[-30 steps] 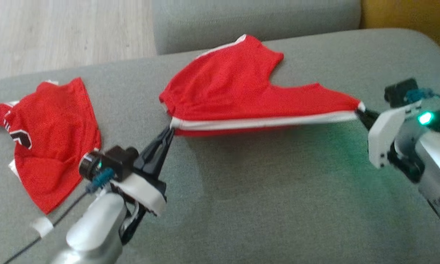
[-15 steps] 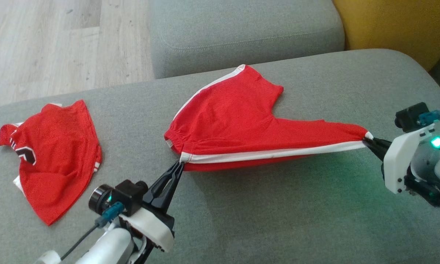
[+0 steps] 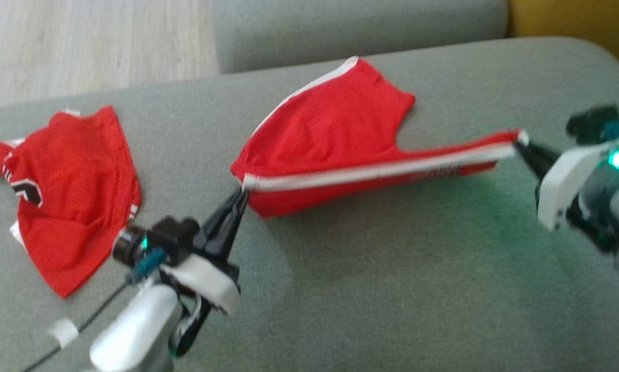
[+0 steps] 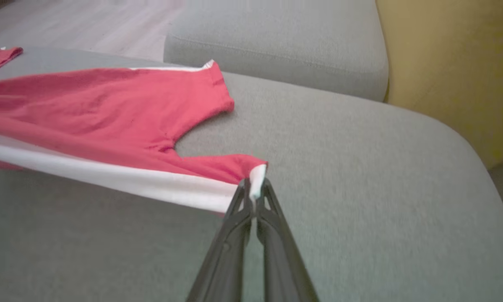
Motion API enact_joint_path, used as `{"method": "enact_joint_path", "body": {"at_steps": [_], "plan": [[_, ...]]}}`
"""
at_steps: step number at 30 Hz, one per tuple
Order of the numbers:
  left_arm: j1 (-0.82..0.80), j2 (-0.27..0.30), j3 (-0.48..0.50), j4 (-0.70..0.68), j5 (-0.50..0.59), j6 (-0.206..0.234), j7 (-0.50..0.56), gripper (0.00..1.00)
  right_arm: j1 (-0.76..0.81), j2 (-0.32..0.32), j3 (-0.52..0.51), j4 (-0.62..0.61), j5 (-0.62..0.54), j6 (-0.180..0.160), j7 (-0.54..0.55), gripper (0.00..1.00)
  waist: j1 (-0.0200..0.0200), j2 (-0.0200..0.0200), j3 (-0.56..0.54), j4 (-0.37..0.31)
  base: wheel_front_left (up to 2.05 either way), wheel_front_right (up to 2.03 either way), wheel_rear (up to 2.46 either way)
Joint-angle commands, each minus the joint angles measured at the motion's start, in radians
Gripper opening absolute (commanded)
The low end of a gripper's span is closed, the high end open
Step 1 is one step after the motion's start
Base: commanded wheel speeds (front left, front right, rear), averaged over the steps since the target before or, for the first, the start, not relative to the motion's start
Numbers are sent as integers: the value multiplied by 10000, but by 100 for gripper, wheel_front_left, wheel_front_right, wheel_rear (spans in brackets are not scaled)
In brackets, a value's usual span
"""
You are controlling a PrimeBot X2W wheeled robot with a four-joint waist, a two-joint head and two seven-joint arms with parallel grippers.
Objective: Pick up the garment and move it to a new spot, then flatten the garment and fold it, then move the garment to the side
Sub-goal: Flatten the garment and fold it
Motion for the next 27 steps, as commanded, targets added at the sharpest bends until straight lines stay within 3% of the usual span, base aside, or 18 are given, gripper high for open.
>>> {"method": "enact_joint_path", "body": {"at_steps": [1,10,27], "plan": [[-795,241,550,-103,-73,101,-26,0,-599,-154,-304,100,-223,-9,-221,0,-1,-1,404,172,0,0,0],[-2323,-345,839,730,-147,247,-60,0,-2448,402,-391,1162,-1244,-9,-242,0,-1,-1,1687,900,0,0,0],[-4780,-1843,309,3060,215,-115,-318,0,-5440,749,460,3279,-1938,-9,-386,0,-1,-1,3554,2531,0,0,0]]}}
